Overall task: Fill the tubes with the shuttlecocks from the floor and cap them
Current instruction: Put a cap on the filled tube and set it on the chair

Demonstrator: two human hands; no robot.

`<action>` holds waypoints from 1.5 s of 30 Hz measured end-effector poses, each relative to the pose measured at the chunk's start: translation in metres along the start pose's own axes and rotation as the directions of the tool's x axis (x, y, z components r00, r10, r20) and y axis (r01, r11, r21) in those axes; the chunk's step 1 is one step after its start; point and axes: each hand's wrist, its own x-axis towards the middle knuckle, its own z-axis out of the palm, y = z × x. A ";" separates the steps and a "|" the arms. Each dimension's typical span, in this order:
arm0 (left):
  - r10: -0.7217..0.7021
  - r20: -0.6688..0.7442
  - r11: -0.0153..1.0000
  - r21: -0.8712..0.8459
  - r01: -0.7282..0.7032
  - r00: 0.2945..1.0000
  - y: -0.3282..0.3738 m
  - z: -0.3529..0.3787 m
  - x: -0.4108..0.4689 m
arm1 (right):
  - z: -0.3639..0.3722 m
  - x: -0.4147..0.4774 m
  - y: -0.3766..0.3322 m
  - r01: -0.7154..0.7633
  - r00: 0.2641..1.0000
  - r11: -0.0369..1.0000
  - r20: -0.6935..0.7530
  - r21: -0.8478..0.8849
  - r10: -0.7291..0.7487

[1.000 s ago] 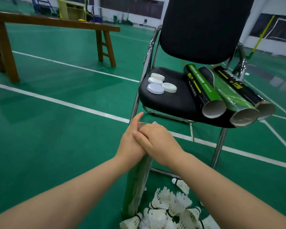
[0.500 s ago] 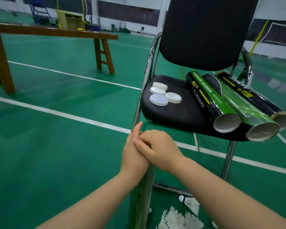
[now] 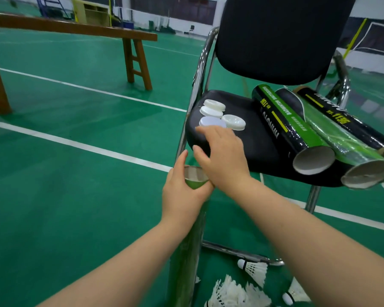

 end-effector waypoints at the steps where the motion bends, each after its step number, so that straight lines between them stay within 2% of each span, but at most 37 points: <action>1: 0.001 -0.009 1.000 -0.001 -0.001 1.000 0.000 0.002 0.000 | 0.002 0.008 0.003 -0.024 0.999 0.997 0.023 -0.071 0.026; 4: 0.014 0.019 1.000 -0.003 -0.014 1.000 0.004 0.006 -0.005 | 0.010 0.026 0.010 -0.124 0.972 0.965 0.165 -0.229 0.164; 7: 0.025 0.061 1.000 -0.007 -0.025 0.998 0.008 0.010 -0.010 | 0.018 0.031 0.013 -0.195 0.927 0.943 0.264 -0.271 0.268; 16: 0.029 0.108 0.999 -0.016 -0.027 0.994 0.012 0.010 -0.016 | 0.027 0.052 0.020 -0.149 0.948 0.936 0.224 -0.320 0.228; 24: -0.004 0.078 1.000 -0.013 0.005 0.997 0.007 0.003 -0.009 | 0.023 0.050 0.013 -0.153 0.974 0.961 0.131 -0.230 0.186; 26: -0.004 0.072 1.000 -0.008 0.005 0.997 0.006 0.003 -0.009 | 0.021 0.045 0.011 -0.104 0.987 0.978 0.104 -0.178 0.124; 28: -0.001 0.066 1.000 0.000 0.001 0.998 0.006 0.003 -0.010 | 0.013 0.035 0.007 -0.095 0.995 0.995 0.031 -0.003 0.095; 31: -0.002 0.070 1.000 0.019 0.001 0.998 0.005 0.002 -0.011 | -0.006 0.011 -0.005 -0.151 0.973 0.923 -0.114 0.353 0.203; 33: 0.013 0.072 0.999 0.028 -0.015 0.997 0.004 0.002 -0.013 | -0.016 -0.009 -0.013 -0.193 0.942 0.830 -0.138 0.524 0.306; 35: 0.025 0.072 1.000 0.012 -0.026 0.997 0.005 0.001 -0.018 | -0.020 -0.027 -0.017 -0.271 0.918 0.731 -0.061 0.626 0.392; 40: 0.029 0.126 0.998 -0.059 -0.022 0.992 0.010 -0.011 -0.039 | -0.028 -0.054 -0.024 -0.464 0.866 0.599 0.191 0.653 0.463; 45: 0.039 0.234 0.996 -0.091 -0.018 0.971 0.012 -0.033 -0.063 | -0.034 -0.071 -0.033 -0.603 0.793 0.553 0.358 0.575 0.492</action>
